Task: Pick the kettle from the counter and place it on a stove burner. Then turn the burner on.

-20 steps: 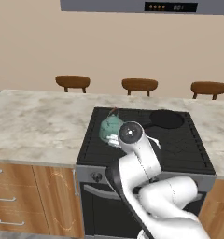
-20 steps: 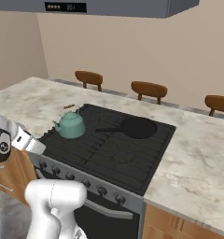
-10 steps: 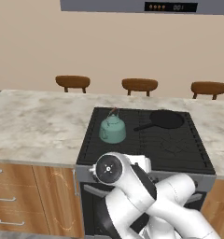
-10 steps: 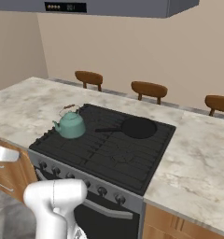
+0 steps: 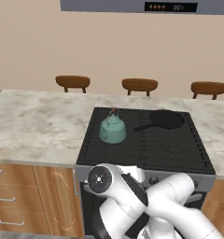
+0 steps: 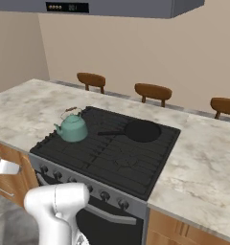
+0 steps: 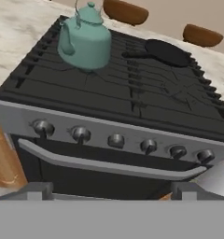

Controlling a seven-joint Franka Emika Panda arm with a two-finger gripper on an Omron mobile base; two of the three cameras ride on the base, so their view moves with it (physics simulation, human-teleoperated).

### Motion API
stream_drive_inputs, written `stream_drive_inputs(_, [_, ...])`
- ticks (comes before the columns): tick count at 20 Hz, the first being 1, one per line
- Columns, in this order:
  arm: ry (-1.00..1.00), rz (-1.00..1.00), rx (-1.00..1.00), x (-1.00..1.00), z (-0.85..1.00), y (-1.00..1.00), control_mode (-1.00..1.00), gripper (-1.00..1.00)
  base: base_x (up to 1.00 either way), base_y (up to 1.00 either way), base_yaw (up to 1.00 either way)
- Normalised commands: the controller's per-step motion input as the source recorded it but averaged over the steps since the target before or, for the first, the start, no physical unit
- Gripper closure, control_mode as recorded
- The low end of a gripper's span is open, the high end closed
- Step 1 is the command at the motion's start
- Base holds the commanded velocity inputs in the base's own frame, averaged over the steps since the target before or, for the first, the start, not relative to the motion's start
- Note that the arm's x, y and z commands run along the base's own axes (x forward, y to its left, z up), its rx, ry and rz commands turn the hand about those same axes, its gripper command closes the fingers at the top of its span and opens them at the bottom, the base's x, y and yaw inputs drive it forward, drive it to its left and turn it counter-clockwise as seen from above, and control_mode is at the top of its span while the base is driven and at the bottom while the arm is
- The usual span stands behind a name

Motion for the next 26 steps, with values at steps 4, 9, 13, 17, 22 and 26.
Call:
stream_drive_inputs(4, [-0.01,0.06,0.00,0.00,-0.60,0.16,-1.00,-1.00,0.00,0.00,0.00])
stream_drive_inputs(9, [-0.05,0.10,-0.01,-0.02,-0.71,0.17,-1.00,-1.00,0.00,0.00,0.00])
stream_drive_inputs(13, [-0.16,0.23,0.00,-0.14,-0.69,0.12,-1.00,-1.00,0.00,0.00,0.00])
stream_drive_inputs(17, [-0.26,0.21,0.16,-0.01,-0.39,0.02,-1.00,-1.00,0.00,0.00,0.00])
stream_drive_inputs(22, [-0.33,0.14,0.09,-0.07,-0.08,0.00,-1.00,-1.00,0.00,0.00,0.00])
stream_drive_inputs(26, [-0.20,0.01,0.07,-0.06,0.00,0.00,-1.00,-1.00,0.00,0.00,0.00])
